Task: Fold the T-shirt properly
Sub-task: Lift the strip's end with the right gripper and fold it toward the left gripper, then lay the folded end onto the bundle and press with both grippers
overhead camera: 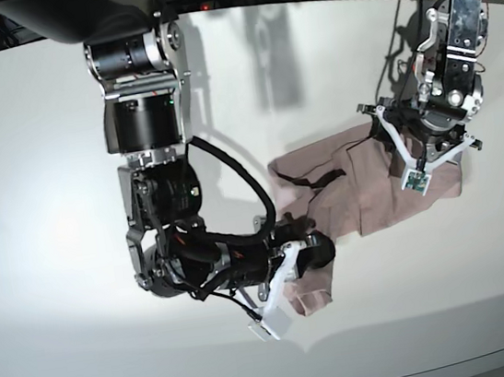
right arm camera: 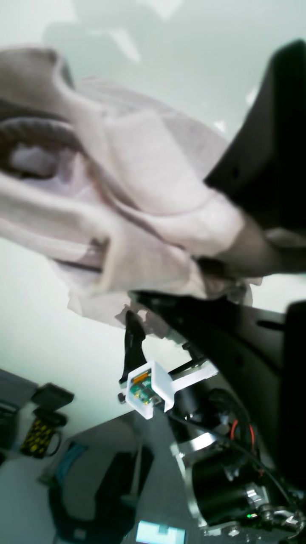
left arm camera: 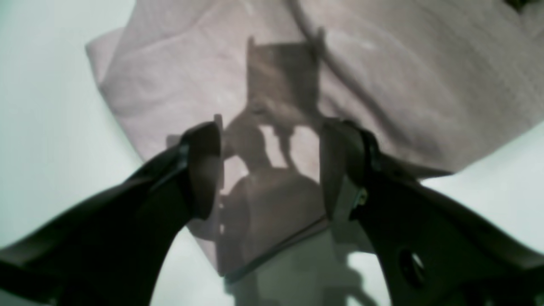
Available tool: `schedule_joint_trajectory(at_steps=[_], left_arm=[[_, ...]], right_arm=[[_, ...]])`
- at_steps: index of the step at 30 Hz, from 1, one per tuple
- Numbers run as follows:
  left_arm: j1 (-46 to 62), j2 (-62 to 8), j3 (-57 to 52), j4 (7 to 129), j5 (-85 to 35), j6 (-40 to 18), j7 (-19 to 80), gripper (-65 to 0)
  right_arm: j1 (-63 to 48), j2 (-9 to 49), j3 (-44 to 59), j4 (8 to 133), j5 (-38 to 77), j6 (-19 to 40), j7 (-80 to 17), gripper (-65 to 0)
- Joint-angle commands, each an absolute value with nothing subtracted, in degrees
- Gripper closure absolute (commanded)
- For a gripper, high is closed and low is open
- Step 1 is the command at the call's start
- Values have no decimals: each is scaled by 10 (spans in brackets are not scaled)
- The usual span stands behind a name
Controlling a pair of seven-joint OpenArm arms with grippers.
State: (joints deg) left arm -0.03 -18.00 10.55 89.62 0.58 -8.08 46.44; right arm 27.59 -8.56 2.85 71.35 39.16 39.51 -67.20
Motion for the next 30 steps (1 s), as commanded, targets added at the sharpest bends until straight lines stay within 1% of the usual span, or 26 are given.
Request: schedule_joint_trajectory(at_steps=[1,8,15,19,22,25,30], left_arm=[[-10,-184,102,907,10,-79,453,-350],[-10,-182,102,907,11,-79,453,-350],[-10,-167,102,907,11,-96,453,-350],[-10,-167,102,907,10,-96,454,-350],[-10,-167,102,907,10,-96,461,-350],[-10,-167,102,908,13,-96,469,-350],[-14,-172,102,926,52,-96,486,-350]], right_arm=[[295,-90,20,724,409,400,-651,0],[295,-90,-44,724,409,400,-625,0],[295,-90,-102,724,409,385,-594,0],[295,-90,-142,724,409,382,-591,0],[295,-90,-169,723,406,369,-578,0],[295,-90,-185,714,405,360,-559,0],[294,-90,-188,682,405,360,-551,0]])
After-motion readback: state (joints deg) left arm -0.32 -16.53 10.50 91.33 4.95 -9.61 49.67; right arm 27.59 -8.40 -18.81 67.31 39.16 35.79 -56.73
